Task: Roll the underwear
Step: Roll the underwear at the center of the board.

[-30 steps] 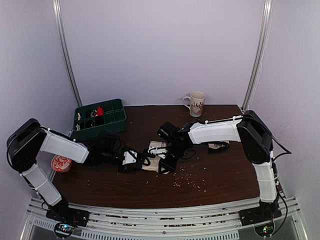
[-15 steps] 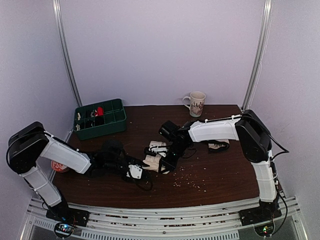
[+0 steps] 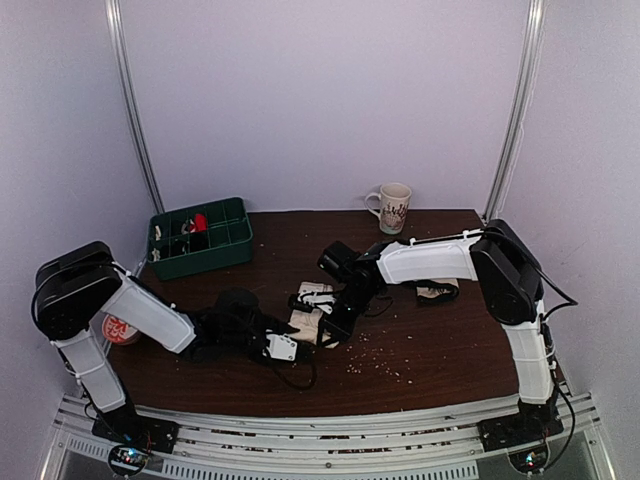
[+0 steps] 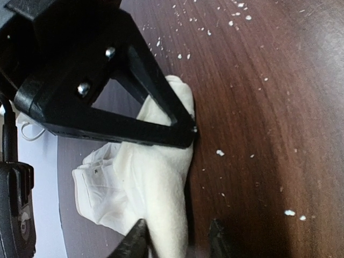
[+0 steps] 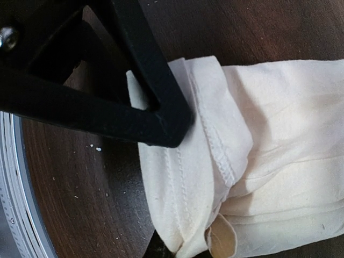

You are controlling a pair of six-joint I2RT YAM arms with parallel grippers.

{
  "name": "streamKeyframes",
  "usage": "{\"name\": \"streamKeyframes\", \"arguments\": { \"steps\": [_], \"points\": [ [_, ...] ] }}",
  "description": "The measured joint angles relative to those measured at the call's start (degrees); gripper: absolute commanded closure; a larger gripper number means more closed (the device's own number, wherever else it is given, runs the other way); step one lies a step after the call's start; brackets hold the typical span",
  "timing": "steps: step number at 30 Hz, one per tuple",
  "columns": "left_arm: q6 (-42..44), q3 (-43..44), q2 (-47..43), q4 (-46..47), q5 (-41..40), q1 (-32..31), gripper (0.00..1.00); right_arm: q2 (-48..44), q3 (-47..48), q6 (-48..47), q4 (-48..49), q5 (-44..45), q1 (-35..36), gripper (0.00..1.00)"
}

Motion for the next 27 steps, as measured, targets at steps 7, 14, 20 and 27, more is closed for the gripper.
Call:
{"name": "streamKeyframes", "arguments": {
  "steps": [7,14,20,27],
  "points": [
    [-0.31,2.56,2.99,-0.07,-4.00,-0.66,0.93,-0.09,-0.09,0.04,0.09,0.04,0.00,0.99],
    [-2.21,6.21,6.27,-0.39,-6.73,-1.70,1.00,-3.41,-5.42,2.14,4.15,1.46,0.07,0.81],
    [-5.88,9.75,7.37,-4.13,-1.25,-2.29,1.00,-15.28,-20.55,8.68,10.23,8.98,0.26,0.56],
    [-8.94,15.58,8.11,-14.21,3.78,-1.84,1.00,-28.92,-34.88,14.91,13.77,24.24,0.55,0.49]
  ]
}}
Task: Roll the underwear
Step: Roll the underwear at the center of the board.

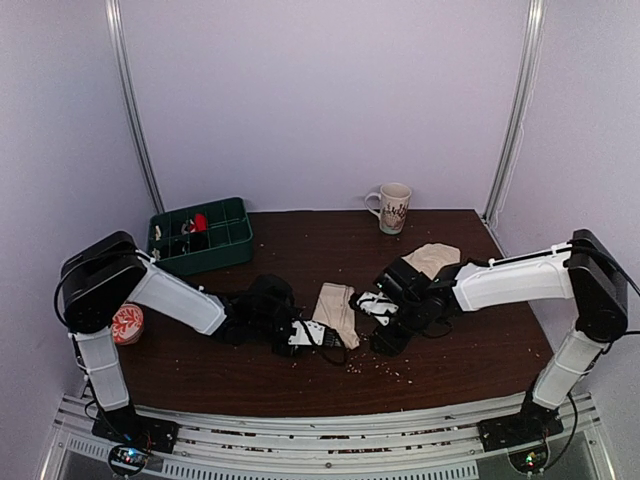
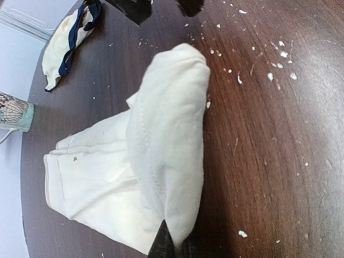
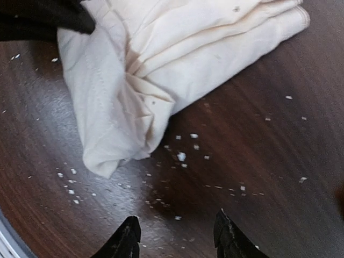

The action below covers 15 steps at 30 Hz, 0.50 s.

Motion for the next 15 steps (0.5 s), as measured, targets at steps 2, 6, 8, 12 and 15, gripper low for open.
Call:
{"name": "streamKeyframes", "arguments": {
  "steps": [2,6,8,12,15],
  "points": [
    [-0.92,3.93,1.49,-4.61,1.36,0.11,1.00,-2.67,-2.47,0.98,2.01,3.85,0.00,0.49],
    [-2.43,10.60,4.24,-12.07,5.75,1.18,1.00,-6.88,-6.73,1.36,6.49,10.88,0.70,0.48],
    [-3.19,13.33,5.18,-16.20,9.01,2.43,1.00,-8.74,-8.48,1.29,8.09,14.36,1.84,0.48],
    [-4.42,17.75,7.21,-22.38,14.01,4.57,1.00,-11.80,-10.43,0.87,10.82,20.31,5.09,0.49],
    [-5.09,21.53,8.98,-27.45,16.83,5.55,1.00,-14.67,-12.13,-0.02,13.07,24.15,7.37,0.49]
  ]
}}
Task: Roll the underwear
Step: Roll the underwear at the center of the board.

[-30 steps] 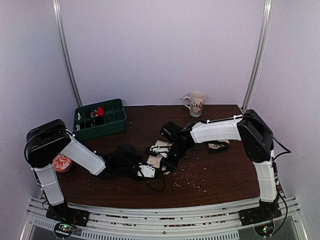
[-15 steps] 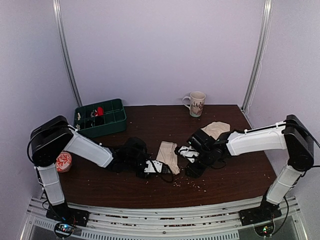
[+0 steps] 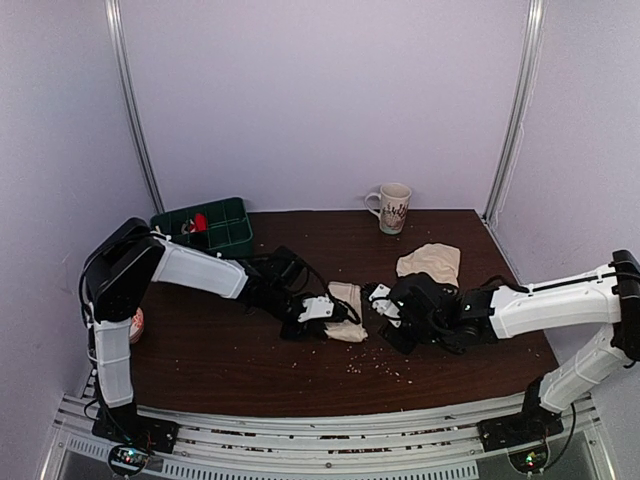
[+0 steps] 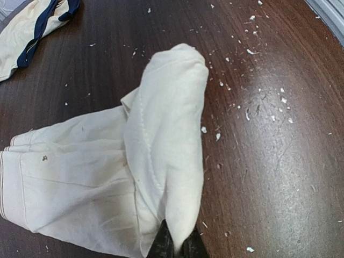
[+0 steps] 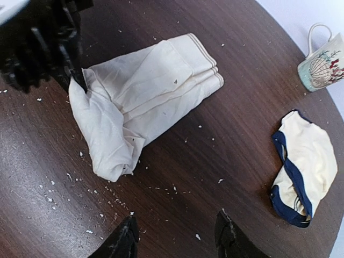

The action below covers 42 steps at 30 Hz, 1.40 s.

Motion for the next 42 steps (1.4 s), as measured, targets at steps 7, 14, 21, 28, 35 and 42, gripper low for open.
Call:
{"name": "streamKeyframes", "arguments": {
  "steps": [7,14,21,28,35,42],
  "points": [
    [-1.64,6.08,3.19,-7.87,4.74,1.53,1.00,-3.72,-2.14,-3.06,2.86,7.87,6.45,0.51],
    [-3.04,9.55,5.35,-12.20,7.85,2.73,1.00,1.11,-1.64,-6.93,3.65,11.63,14.25,0.51],
    [-3.43,10.80,6.40,-13.66,9.88,3.23,1.00,13.99,0.63,-12.87,4.81,18.34,18.47,0.48],
    [-3.43,11.43,6.88,-14.45,10.78,3.48,1.00,20.15,4.11,-21.22,11.32,23.96,19.32,0.44],
    [-3.43,12.15,7.41,-15.21,11.47,3.56,1.00,26.69,7.10,-27.80,16.83,27.50,18.88,0.44],
    [-3.41,12.26,7.54,-15.37,11.72,3.61,1.00,30.03,8.79,-30.64,19.93,29.59,15.58,0.45]
  ]
}}
